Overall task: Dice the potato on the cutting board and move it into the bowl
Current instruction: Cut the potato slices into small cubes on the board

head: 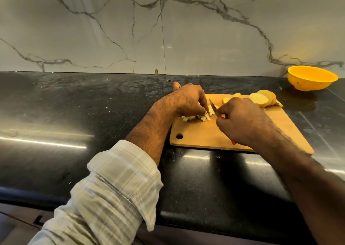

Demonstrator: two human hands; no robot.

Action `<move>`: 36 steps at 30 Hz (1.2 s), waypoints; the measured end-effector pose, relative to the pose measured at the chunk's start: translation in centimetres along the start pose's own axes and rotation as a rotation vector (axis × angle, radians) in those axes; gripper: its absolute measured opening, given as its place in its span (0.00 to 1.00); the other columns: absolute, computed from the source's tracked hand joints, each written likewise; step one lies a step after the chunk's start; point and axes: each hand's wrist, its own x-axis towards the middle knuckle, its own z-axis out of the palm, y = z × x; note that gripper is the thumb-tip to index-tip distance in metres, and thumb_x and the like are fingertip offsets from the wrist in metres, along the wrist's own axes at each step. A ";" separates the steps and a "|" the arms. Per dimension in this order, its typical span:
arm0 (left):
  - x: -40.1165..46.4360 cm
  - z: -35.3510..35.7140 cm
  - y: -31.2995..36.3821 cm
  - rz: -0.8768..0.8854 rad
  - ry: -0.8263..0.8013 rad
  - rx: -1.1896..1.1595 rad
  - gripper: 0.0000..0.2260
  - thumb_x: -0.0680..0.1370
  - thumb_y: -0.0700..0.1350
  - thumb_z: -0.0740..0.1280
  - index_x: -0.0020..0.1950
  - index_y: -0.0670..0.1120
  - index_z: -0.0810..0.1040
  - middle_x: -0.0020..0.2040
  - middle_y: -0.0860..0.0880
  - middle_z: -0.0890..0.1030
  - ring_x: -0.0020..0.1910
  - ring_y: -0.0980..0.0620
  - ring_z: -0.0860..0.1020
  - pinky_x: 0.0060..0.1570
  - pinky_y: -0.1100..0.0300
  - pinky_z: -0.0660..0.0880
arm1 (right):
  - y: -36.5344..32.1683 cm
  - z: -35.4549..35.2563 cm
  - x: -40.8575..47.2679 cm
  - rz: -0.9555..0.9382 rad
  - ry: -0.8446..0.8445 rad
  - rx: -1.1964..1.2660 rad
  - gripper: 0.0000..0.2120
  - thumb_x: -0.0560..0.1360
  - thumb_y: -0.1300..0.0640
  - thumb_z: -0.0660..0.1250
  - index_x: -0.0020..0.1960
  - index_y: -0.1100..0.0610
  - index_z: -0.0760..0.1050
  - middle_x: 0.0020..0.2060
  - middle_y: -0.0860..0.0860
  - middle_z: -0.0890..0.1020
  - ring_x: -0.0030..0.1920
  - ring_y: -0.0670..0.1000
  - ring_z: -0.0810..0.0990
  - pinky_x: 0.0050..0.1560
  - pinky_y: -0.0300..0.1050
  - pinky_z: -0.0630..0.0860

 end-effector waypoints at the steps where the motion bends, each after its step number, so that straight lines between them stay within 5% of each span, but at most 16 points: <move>1: 0.0 0.0 0.0 0.000 -0.002 -0.005 0.03 0.79 0.52 0.74 0.51 0.59 0.87 0.66 0.60 0.80 0.75 0.52 0.68 0.73 0.35 0.49 | 0.0 0.3 0.2 -0.002 0.000 -0.007 0.20 0.79 0.51 0.70 0.70 0.52 0.80 0.59 0.51 0.83 0.54 0.52 0.80 0.51 0.48 0.82; 9: -0.1 0.0 -0.1 0.015 0.000 -0.005 0.03 0.79 0.52 0.74 0.48 0.61 0.86 0.66 0.60 0.80 0.74 0.52 0.67 0.71 0.36 0.51 | -0.8 1.7 1.7 0.026 -0.031 -0.075 0.19 0.79 0.52 0.70 0.70 0.52 0.79 0.60 0.53 0.82 0.54 0.53 0.79 0.47 0.46 0.78; 13: 0.1 0.1 -0.2 0.007 0.008 0.007 0.08 0.79 0.52 0.74 0.41 0.62 0.82 0.63 0.61 0.81 0.73 0.53 0.68 0.69 0.38 0.52 | -0.7 1.7 1.7 0.028 -0.049 -0.058 0.20 0.79 0.52 0.71 0.70 0.52 0.78 0.60 0.53 0.82 0.56 0.53 0.80 0.52 0.48 0.82; 18: 0.3 0.3 -0.2 0.000 0.024 0.021 0.03 0.78 0.53 0.74 0.46 0.61 0.85 0.62 0.61 0.81 0.73 0.53 0.68 0.68 0.38 0.52 | -0.3 0.9 1.0 0.027 -0.122 -0.026 0.21 0.78 0.53 0.73 0.70 0.52 0.78 0.61 0.51 0.82 0.57 0.52 0.80 0.55 0.49 0.83; 22: 0.1 0.2 -0.1 -0.010 0.043 -0.020 0.02 0.79 0.54 0.74 0.47 0.60 0.86 0.62 0.60 0.82 0.72 0.53 0.70 0.71 0.35 0.50 | 1.2 -1.1 -0.3 -0.004 -0.138 0.018 0.16 0.79 0.54 0.72 0.67 0.51 0.82 0.59 0.48 0.82 0.51 0.49 0.79 0.45 0.42 0.78; 28: 0.4 1.2 1.5 -0.056 0.146 0.019 0.14 0.78 0.65 0.71 0.48 0.55 0.82 0.49 0.58 0.82 0.59 0.53 0.76 0.74 0.31 0.53 | 3.1 -2.1 0.0 0.084 -0.033 0.080 0.14 0.80 0.54 0.72 0.66 0.51 0.83 0.56 0.52 0.83 0.37 0.50 0.84 0.34 0.44 0.82; 36: 0.7 1.9 2.9 -0.040 0.217 0.030 0.12 0.78 0.62 0.72 0.54 0.57 0.82 0.51 0.58 0.80 0.59 0.53 0.77 0.72 0.36 0.59 | 3.4 -1.3 0.5 0.086 -0.076 0.062 0.14 0.80 0.53 0.72 0.65 0.49 0.83 0.54 0.51 0.84 0.44 0.49 0.82 0.42 0.45 0.84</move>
